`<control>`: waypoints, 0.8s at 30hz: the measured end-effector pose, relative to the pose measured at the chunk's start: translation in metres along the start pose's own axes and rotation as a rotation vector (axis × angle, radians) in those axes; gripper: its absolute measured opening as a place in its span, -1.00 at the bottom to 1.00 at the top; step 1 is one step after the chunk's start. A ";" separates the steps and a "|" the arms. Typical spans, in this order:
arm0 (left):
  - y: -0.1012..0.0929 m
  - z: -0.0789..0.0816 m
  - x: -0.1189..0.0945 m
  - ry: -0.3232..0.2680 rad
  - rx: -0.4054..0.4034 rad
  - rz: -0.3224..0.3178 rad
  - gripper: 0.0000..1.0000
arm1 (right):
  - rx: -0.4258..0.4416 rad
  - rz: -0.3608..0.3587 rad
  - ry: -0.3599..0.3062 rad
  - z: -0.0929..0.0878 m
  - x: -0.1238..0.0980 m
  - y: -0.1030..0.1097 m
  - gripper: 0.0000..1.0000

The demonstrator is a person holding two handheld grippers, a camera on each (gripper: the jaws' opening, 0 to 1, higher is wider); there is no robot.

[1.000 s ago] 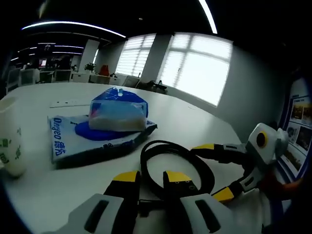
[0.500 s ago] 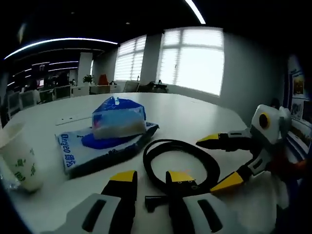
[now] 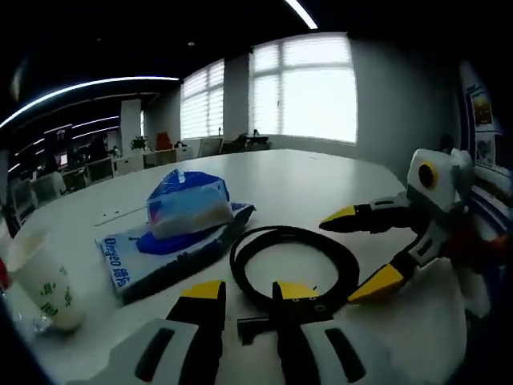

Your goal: Arrange the tabletop items into an orderly group along one side of the table until the central work area is clear of visible clutter.

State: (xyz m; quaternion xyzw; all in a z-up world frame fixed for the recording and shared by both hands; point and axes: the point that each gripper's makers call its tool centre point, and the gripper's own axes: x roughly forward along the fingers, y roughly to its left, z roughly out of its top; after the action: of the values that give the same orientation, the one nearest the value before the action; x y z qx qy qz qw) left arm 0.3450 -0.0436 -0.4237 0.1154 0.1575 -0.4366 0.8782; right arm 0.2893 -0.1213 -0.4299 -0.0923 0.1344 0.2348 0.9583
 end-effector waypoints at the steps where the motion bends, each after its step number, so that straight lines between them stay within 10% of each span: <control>1: 0.000 0.000 -0.001 -0.002 0.000 0.000 -0.56 | -0.001 0.001 0.000 0.000 -0.001 0.000 0.21; 24: 0.021 0.000 -0.030 -0.045 0.097 0.103 -0.53 | -0.047 -0.013 -0.026 0.013 -0.011 -0.009 0.17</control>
State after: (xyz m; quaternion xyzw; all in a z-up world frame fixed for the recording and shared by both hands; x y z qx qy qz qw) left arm 0.3452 -0.0091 -0.4114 0.1561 0.1103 -0.4005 0.8962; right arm 0.2872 -0.1309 -0.4133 -0.1123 0.1158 0.2330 0.9590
